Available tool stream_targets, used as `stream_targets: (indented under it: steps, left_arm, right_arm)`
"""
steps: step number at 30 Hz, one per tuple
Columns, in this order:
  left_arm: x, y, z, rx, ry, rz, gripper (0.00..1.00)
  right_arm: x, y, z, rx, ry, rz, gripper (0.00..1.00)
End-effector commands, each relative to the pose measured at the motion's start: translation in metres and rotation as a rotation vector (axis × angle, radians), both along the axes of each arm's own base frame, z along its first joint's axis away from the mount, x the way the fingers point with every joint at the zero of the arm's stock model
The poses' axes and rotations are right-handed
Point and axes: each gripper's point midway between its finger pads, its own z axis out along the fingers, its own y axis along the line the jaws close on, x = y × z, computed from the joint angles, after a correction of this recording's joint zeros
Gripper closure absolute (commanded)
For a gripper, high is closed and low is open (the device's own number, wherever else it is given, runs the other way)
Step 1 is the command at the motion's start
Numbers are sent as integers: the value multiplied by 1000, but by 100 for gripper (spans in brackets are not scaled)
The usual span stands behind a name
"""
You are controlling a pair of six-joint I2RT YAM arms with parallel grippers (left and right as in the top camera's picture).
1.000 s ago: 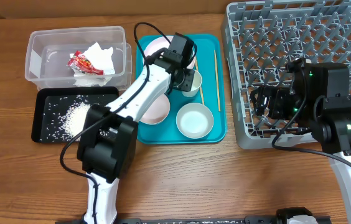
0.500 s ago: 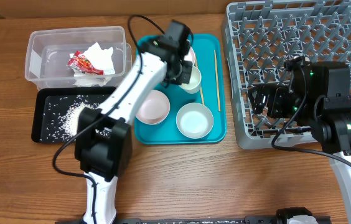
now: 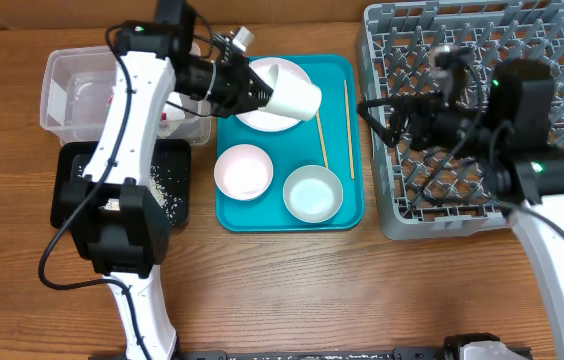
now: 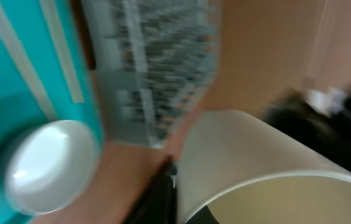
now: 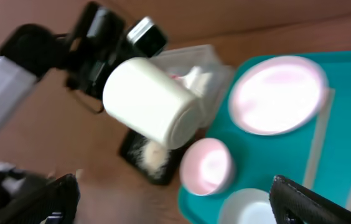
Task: Sort waste into correct bins and load items into the dishwasher
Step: 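Grasp the white cup with the left gripper and pass it to the right gripper, then lower the white cup into the dish rack with the right gripper and release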
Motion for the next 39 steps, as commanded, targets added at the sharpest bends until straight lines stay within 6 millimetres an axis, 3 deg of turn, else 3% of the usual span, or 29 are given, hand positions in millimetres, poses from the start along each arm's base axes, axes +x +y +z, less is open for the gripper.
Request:
stream_targets:
  steps: [1, 6, 11, 22, 31, 36, 39]
  left_arm:
    - [-14, -12, 66, -348, -79, -84, 96]
    - [-20, -18, 74, -395, -68, -103, 96]
    - [-27, -30, 76, -411, -56, -135, 96]
    - [-48, -62, 76, -413, -35, -217, 96]
    - [-49, -64, 76, -416, -51, -227, 96]
    - [-46, -65, 77, -417, -62, -230, 96]
    - [-45, -65, 77, -418, -71, -232, 96]
  right_arm:
    - [-19, 27, 14, 153, 9, 242, 3]
    - [-3, 39, 17, 207, 12, 258, 5]
    - [-1, 44, 30, 225, -52, 282, 8]
    - [-2, 50, 34, 225, -87, 301, 10]
    - [-2, 51, 35, 226, -85, 301, 24]
    - [-2, 51, 35, 226, -87, 300, 25]
    - [-2, 51, 35, 226, -87, 300, 19]
